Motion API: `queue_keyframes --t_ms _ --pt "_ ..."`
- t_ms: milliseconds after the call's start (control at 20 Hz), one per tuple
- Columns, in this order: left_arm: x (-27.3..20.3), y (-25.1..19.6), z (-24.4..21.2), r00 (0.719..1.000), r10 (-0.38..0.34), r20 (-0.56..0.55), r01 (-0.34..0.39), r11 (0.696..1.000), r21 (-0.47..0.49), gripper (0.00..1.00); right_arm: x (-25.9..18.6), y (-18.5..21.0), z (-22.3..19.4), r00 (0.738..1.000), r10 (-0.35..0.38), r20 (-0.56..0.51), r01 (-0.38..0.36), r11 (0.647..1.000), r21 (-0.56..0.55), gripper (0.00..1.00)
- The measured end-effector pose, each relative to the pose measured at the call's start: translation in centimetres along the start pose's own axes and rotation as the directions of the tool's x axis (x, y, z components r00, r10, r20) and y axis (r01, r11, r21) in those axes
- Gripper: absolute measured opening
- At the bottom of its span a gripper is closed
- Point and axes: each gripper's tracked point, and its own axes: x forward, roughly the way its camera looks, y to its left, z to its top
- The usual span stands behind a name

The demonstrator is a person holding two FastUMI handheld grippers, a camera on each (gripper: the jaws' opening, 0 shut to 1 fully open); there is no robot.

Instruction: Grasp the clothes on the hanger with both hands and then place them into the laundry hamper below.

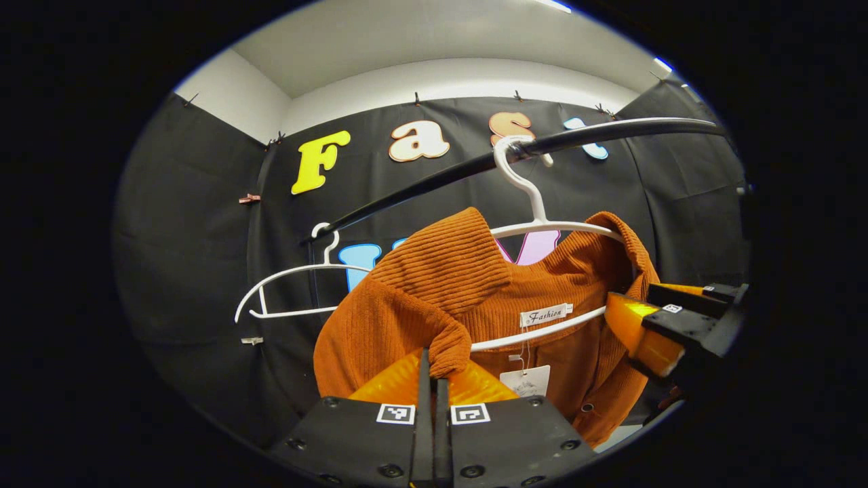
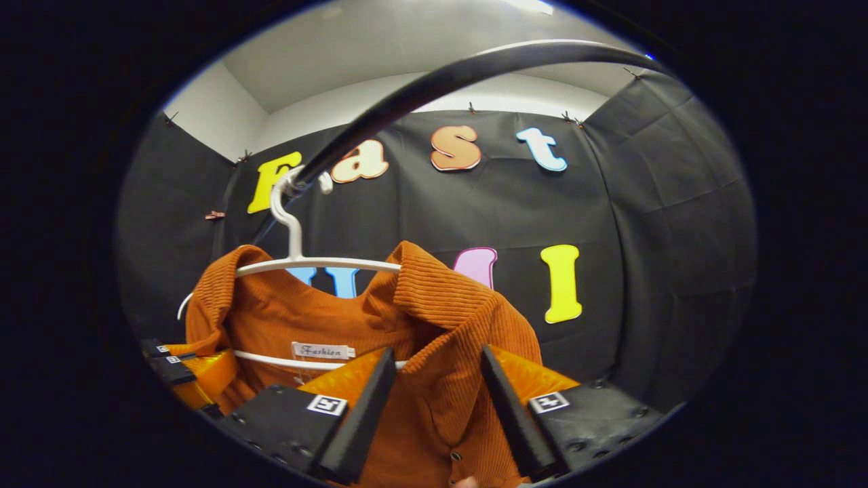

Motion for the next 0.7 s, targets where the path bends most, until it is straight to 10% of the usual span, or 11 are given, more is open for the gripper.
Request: queue_keyframes --t_ms 250,700 --pt "0.1 -0.3 0.1 0.999 -0.049 -0.015 0.048 0.998 -0.031 0.05 -0.4 -0.3 -0.6 0.999 -0.009 -0.048 0.006 0.998 -0.062 0.07" --pt "-0.7 0.8 2.0 0.997 -0.079 0.000 0.079 0.997 -0.004 0.03 -1.3 -6.1 6.6 0.974 -0.156 0.163 0.214 0.869 -0.446 0.04"
